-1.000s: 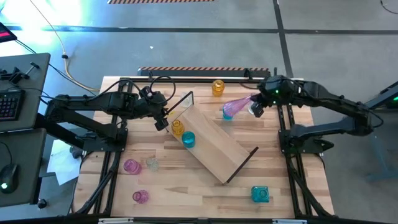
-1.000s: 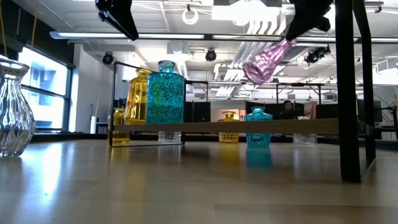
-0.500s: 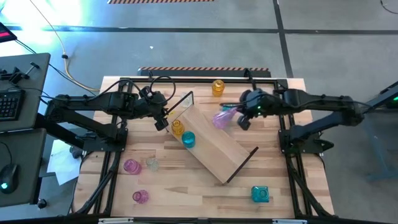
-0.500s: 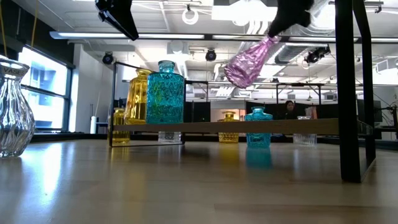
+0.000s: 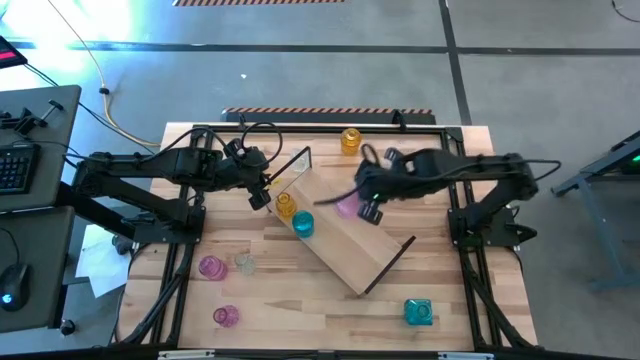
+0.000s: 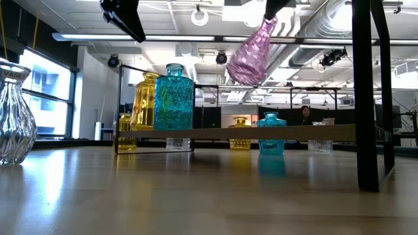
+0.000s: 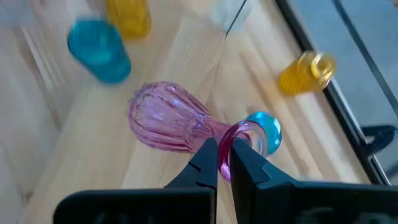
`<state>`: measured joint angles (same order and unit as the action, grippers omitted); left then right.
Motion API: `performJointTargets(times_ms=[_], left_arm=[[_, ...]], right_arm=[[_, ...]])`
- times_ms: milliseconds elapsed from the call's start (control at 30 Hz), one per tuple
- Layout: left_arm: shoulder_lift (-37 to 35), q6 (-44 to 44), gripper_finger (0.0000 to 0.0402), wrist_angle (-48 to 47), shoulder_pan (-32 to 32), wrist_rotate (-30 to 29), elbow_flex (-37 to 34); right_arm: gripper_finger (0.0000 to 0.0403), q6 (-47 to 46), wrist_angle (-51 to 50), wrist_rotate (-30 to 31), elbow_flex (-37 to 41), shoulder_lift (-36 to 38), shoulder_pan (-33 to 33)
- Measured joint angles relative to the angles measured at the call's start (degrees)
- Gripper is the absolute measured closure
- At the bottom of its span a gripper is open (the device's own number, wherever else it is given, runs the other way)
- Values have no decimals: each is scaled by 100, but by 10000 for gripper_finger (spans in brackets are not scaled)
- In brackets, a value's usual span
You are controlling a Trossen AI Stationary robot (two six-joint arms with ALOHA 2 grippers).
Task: Sort vases onto shelf
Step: Put the top right pink crystal vase on the shelf
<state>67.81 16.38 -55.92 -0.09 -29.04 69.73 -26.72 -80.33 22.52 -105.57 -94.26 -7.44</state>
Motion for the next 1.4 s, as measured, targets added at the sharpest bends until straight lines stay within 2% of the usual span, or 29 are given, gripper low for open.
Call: performJointTargets(times_ms=[233,467,633,1000,1400], left_arm=[[0,-2,298,-2,0,0,0],[0,-4,298,-2,1,0,0],[0,-5,298,0,0,-2,0],[0,-51,298,4,1,-2,-2],[0,-11,298,5,0,0,-4]], right_arm=[[403,-563,-599,-46,-202,-659,-270],[403,-1027,-599,-145,-202,-811,-622],[403,-1142,-460,96,-202,-811,-824],[403,39,402,-166,-200,-1005,-798],[403,743,629,-140,-196,-1443,-719]])
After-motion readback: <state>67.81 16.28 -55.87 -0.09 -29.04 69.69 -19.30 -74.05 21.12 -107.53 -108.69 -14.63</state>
